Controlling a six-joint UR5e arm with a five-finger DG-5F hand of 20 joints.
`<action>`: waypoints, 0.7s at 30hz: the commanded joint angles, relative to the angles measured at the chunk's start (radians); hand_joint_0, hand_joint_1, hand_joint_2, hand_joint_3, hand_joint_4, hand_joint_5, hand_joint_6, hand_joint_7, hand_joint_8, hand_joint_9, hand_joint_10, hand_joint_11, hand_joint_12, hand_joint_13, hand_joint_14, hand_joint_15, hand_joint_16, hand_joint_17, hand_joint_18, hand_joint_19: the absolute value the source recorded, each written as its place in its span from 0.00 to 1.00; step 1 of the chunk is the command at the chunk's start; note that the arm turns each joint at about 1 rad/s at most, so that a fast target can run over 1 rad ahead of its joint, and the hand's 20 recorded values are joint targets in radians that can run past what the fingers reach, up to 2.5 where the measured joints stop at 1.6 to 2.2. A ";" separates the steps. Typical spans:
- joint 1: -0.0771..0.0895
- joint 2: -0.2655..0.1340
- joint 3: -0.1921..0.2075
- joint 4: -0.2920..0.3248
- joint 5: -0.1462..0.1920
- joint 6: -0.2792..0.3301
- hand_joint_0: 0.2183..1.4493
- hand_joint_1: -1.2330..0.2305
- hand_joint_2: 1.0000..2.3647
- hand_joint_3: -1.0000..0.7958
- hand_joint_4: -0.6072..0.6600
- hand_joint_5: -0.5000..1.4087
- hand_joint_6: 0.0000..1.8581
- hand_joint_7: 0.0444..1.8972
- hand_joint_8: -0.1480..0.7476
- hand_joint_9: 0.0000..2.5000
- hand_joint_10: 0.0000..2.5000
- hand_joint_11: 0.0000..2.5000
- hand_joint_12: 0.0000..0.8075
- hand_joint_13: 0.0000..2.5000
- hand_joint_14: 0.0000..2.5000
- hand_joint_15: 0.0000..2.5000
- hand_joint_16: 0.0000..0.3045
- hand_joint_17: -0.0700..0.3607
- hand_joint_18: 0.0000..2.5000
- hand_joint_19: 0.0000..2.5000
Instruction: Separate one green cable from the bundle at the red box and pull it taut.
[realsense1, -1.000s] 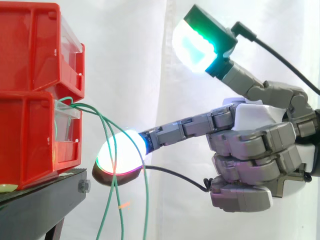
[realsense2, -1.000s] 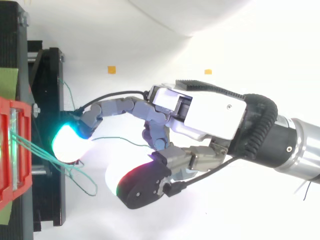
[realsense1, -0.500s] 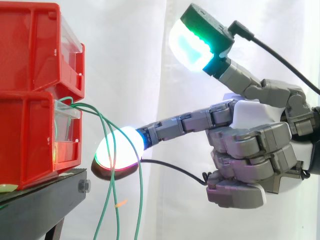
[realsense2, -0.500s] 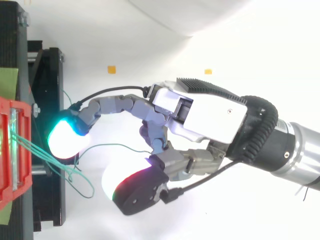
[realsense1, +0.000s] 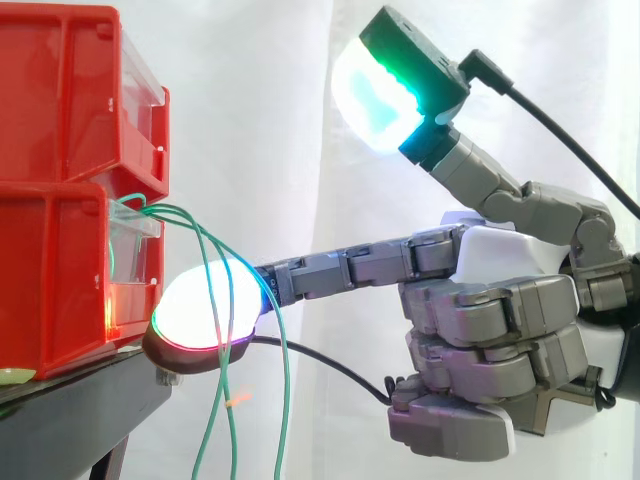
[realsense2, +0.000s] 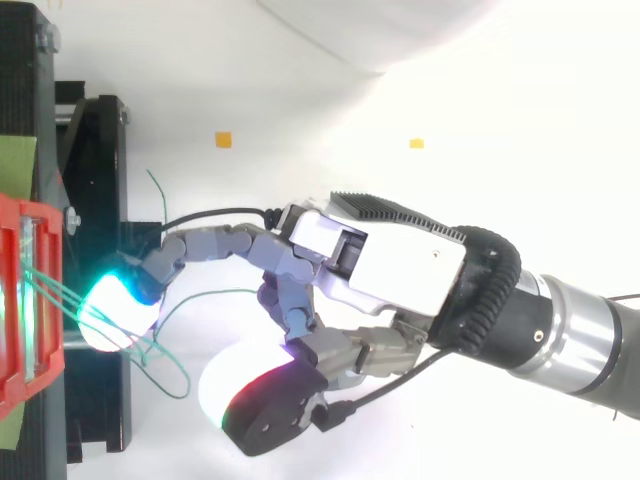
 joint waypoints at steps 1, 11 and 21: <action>0.001 -0.001 0.000 0.000 0.001 0.016 0.10 0.66 0.00 0.28 0.75 0.23 0.27 0.36 0.58 0.87 0.01 0.72 0.64 0.78 0.15 0.61 0.35 0.72 0.86 0.45; 0.019 -0.003 0.000 0.027 0.005 0.090 0.10 0.65 0.00 0.28 0.75 0.23 0.27 0.40 0.56 0.87 0.01 0.71 0.63 0.78 0.15 0.61 0.34 0.71 0.85 0.45; 0.038 -0.001 0.000 -0.036 -0.001 0.228 0.11 0.64 0.00 0.28 0.76 0.23 0.27 0.41 0.56 0.87 0.01 0.71 0.62 0.78 0.16 0.60 0.34 0.70 0.85 0.45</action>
